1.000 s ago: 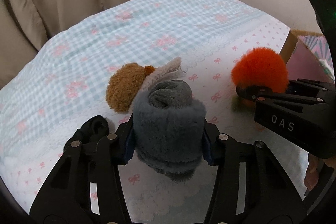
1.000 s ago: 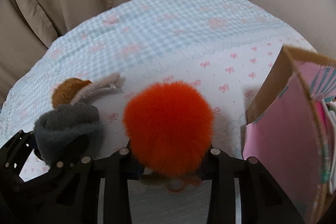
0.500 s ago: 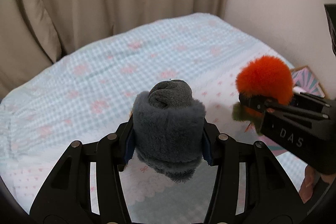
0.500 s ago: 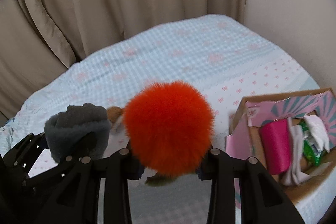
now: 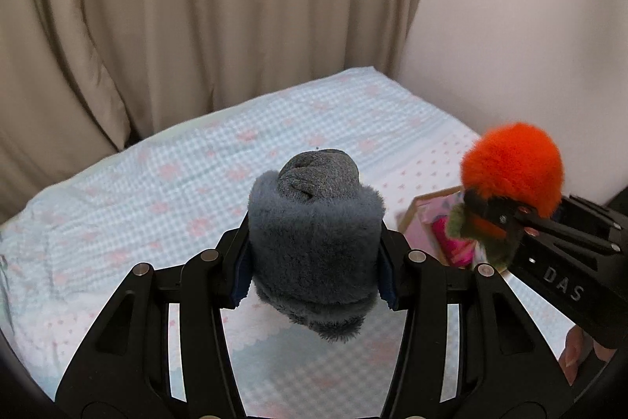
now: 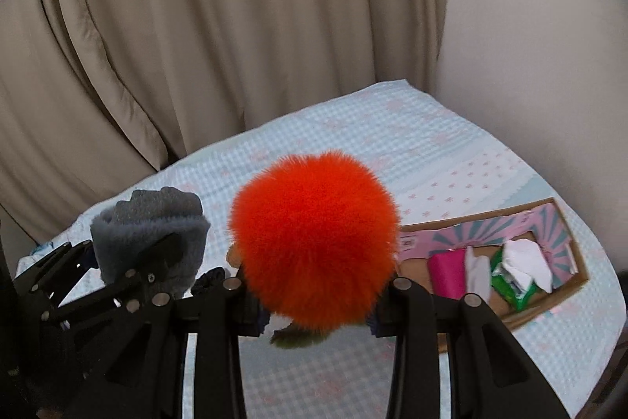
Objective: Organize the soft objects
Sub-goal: 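Grasp the grey plush with the left tool while the right tool grasps the orange pompom, then carry the grey plush and orange pompom into the box and open both tools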
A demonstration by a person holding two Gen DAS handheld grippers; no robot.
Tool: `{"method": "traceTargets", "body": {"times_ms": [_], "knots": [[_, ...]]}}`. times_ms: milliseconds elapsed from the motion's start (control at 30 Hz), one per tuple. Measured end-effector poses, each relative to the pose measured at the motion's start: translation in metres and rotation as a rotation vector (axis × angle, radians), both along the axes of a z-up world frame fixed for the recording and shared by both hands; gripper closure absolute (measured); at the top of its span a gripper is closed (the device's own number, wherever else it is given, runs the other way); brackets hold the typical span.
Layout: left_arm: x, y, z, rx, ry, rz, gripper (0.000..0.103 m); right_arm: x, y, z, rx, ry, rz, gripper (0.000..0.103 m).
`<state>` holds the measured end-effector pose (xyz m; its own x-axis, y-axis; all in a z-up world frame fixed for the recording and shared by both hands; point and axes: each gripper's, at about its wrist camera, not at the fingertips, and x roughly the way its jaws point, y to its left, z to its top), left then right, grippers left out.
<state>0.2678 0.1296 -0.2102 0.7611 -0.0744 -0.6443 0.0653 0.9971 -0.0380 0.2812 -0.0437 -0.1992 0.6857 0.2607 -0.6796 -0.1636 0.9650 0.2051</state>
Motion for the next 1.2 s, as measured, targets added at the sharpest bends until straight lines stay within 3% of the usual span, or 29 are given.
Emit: {"method": "traceTargets", "body": {"times_ms": [300,533,800,1200], "knots": [[-0.017,-0.066,0.045,-0.009,-0.006,-0.038,0.056,-0.025,-0.077,0.04,-0.004,-0.033,-0.047,0.07],[-0.014,-0.131,0.052,-0.023,0.019,-0.023,0.056,-0.028,-0.143,0.048,-0.014,-0.01,-0.035,0.07],[0.007,-0.196,0.018,-0.052,0.101,0.008,0.056,0.003,-0.209,0.029,-0.026,0.05,0.007,0.07],[0.063,-0.282,-0.05,-0.037,0.22,0.025,0.056,0.065,-0.288,-0.039,-0.049,0.174,0.048,0.07]]}}
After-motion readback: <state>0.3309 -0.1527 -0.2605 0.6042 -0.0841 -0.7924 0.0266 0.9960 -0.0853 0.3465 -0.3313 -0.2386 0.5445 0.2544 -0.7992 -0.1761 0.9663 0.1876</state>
